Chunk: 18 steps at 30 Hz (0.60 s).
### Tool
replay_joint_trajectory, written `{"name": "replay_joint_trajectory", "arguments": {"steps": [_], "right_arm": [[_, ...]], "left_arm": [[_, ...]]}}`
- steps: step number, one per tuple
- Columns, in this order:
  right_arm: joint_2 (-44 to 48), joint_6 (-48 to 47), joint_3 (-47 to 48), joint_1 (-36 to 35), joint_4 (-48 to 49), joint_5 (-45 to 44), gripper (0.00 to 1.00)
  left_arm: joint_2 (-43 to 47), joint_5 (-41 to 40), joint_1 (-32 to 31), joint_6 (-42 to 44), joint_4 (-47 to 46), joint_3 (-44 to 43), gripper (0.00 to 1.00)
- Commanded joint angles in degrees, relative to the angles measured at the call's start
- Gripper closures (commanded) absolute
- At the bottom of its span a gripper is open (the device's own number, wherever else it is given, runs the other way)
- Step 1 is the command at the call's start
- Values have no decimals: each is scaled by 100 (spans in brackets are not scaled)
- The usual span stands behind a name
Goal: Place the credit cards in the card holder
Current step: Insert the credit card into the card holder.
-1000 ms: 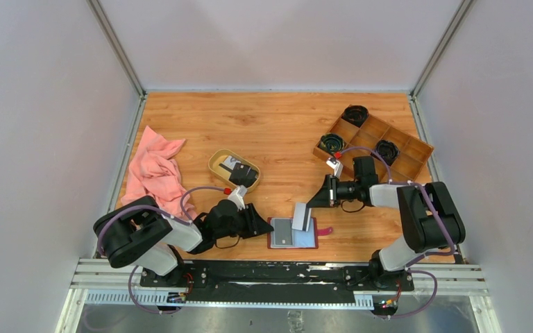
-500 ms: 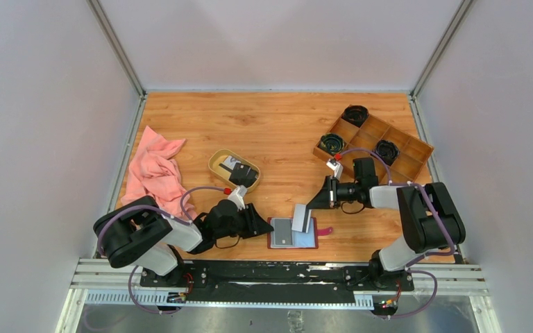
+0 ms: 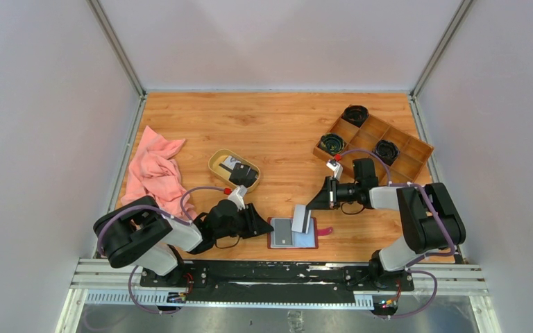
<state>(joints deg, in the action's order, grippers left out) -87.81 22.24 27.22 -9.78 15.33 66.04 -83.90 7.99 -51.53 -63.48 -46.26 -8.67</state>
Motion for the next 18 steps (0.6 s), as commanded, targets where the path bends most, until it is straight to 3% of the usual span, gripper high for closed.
{"name": "replay_joint_trajectory", "arguments": {"steps": [1, 18], "right_arm": [[29, 68, -95, -68, 75, 139, 100], [247, -189, -114, -63, -341, -39, 100]], "left_arm": [[-250, -247, -42, 258, 1040, 179, 62], [-209, -238, -42, 259, 1040, 189, 62]]}}
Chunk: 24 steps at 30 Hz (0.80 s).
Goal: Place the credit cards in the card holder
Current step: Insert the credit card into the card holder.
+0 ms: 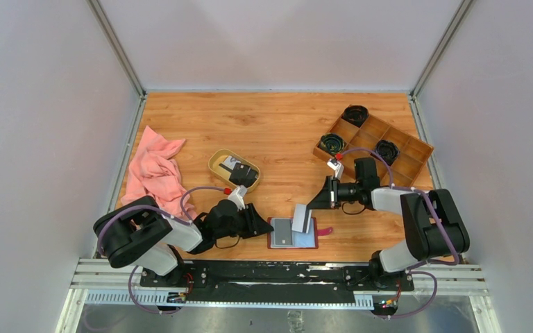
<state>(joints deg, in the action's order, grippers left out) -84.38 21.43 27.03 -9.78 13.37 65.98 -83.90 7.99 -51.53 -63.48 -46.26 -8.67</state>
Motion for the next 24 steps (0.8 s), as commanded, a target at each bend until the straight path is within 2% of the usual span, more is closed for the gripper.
{"name": "replay_joint_trajectory", "arguments": {"steps": [1, 17, 24], "right_arm": [[-145, -101, -80, -66, -126, -35, 100], [-321, 237, -161, -154, 338, 35, 100], [-215, 40, -125, -152, 80, 30, 100]], "left_arm": [[-215, -229, -42, 258, 1040, 190, 62], [-193, -234, -41, 242, 986, 214, 61], [204, -212, -42, 143, 932, 345, 52]]}}
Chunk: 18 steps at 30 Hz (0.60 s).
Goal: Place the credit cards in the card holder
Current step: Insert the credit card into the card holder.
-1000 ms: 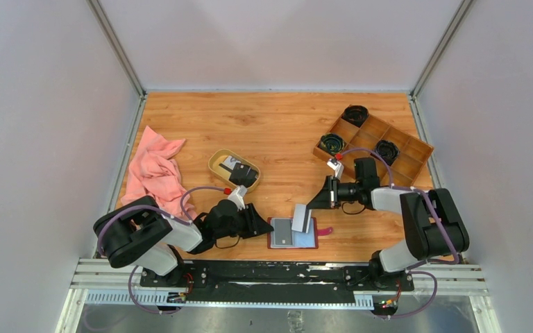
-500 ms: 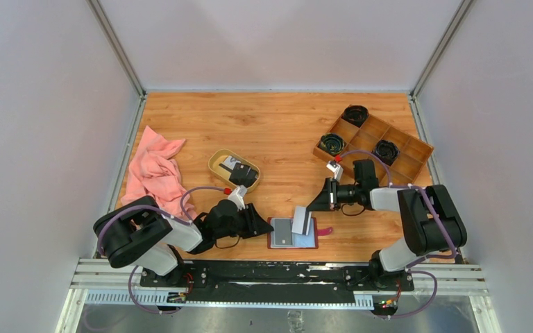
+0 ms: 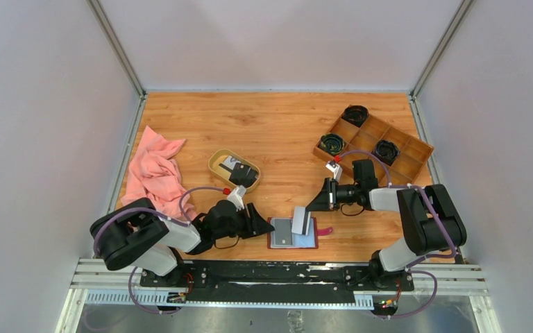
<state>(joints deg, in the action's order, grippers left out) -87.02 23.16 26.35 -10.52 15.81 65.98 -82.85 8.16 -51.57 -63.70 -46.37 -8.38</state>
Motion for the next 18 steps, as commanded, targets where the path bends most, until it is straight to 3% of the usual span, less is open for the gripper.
{"name": "replay_joint_trajectory", "arguments": {"steps": [1, 6, 18], "right_arm": [[64, -168, -58, -79, -207, 17, 100], [126, -258, -39, -81, -348, 10, 100], [437, -456, -31, -80, -740, -4, 100]], "left_arm": [[217, -228, -37, 145, 941, 352, 50], [665, -20, -35, 16, 962, 533, 41], [23, 707, -75, 2, 949, 354, 41]]}}
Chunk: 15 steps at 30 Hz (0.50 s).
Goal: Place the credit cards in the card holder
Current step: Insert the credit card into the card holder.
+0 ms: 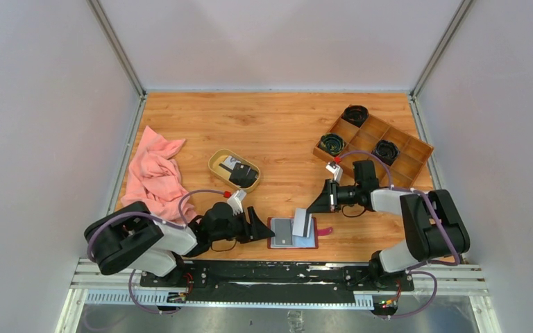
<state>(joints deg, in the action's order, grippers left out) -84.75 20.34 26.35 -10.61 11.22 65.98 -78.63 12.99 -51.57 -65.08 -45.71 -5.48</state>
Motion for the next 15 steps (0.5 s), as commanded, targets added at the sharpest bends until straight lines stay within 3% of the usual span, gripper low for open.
{"name": "replay_joint_trajectory", "arguments": {"steps": [1, 15], "right_arm": [[201, -166, -37, -66, -268, -20, 100], [-192, 104, -46, -88, 144, -6, 100]], "left_arm": [[-454, 255, -95, 141, 880, 31, 41], [-1066, 178, -354, 1, 873, -158, 44]]}}
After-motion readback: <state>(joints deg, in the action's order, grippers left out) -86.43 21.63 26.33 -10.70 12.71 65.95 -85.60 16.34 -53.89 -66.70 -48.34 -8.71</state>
